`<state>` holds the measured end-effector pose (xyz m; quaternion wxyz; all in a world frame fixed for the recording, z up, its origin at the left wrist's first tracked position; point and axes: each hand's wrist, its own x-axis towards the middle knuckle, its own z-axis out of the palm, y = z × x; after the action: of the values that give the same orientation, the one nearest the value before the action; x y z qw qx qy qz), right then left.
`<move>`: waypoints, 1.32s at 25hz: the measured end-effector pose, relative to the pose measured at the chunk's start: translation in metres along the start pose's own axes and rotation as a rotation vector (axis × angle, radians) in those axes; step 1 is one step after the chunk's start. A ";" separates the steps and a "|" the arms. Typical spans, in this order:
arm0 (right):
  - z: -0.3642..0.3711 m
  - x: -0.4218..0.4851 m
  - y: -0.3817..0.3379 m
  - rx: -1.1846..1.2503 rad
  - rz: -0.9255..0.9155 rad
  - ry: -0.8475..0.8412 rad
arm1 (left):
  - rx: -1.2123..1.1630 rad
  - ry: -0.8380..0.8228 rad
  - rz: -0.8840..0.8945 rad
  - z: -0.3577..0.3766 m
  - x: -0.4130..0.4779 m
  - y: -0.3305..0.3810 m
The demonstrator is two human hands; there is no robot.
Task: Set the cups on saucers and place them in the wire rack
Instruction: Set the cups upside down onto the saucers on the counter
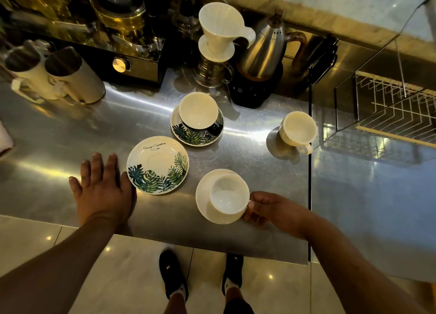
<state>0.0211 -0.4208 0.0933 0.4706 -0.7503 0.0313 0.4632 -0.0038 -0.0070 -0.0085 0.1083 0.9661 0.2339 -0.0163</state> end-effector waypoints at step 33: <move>-0.066 0.029 0.016 0.624 0.134 0.911 | 0.060 -0.072 0.007 -0.015 0.000 0.008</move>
<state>0.0738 -0.4676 0.0699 0.5789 -0.6961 0.4150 0.0896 0.0000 -0.0106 0.0076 0.0878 0.9685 0.2257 -0.0577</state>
